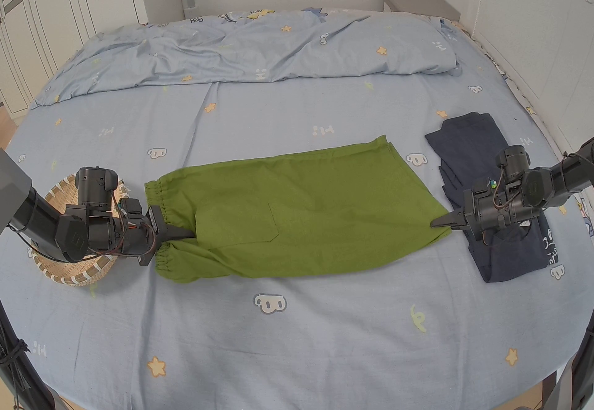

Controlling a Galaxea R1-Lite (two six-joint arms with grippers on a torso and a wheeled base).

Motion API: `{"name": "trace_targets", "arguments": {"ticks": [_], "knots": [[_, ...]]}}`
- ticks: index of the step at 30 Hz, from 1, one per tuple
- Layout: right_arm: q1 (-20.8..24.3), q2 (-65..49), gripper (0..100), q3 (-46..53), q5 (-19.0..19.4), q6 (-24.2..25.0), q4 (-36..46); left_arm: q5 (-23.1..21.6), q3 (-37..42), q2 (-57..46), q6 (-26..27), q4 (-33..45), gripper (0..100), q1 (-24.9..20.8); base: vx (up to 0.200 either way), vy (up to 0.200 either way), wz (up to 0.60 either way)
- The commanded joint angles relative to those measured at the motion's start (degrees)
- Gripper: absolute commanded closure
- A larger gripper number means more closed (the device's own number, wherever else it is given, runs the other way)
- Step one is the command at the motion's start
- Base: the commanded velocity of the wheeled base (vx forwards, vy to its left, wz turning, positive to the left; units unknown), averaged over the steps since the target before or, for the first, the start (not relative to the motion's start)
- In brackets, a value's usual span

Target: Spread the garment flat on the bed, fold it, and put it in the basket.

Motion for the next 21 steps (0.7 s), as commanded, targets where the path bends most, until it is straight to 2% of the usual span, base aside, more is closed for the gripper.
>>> {"name": "trace_targets", "arguments": {"ticks": [1,4,6,8,10,11,14,21], "knots": [[0.7,-11.9,100,11.5,-0.3,-3.2,1.0,-1.6,-0.2,-6.0,10.5,12.3,100,2.1,0.000,0.000,0.00],[0.5,-15.5,100,19.7,-0.7,-6.2,0.7,-1.6,0.3,-8.5,16.3,19.2,100,3.3,0.000,0.000,0.00],[0.4,-16.6,100,22.9,-1.1,-7.8,0.4,-1.6,0.6,-9.1,17.9,21.3,100,3.7,0.000,0.000,0.00],[0.8,-19.0,100,31.1,-3.0,-10.8,-0.1,-1.6,2.0,-10.1,22.2,25.8,100,4.9,0.000,0.000,0.00],[0.9,-19.9,100,33.8,-3.3,-10.8,-0.9,-1.6,2.7,-10.4,24.1,27.0,100,5.2,0.000,0.000,0.00],[1.4,-21.0,100,38.3,-3.5,-10.9,-3.2,-1.6,4.3,-10.8,27.7,28.6,100,5.7,0.000,0.000,0.00],[2.5,-22.2,100,45.5,-3.6,-10.8,-8.3,-1.6,6.8,-11.3,32.4,30.2,100,5.8,0.000,0.000,0.00],[4.0,-22.6,100,57.4,-3.7,-10.7,-19.3,-1.5,10.9,-11.9,37.6,30.8,100,5.8,0.000,0.000,0.00]]}}
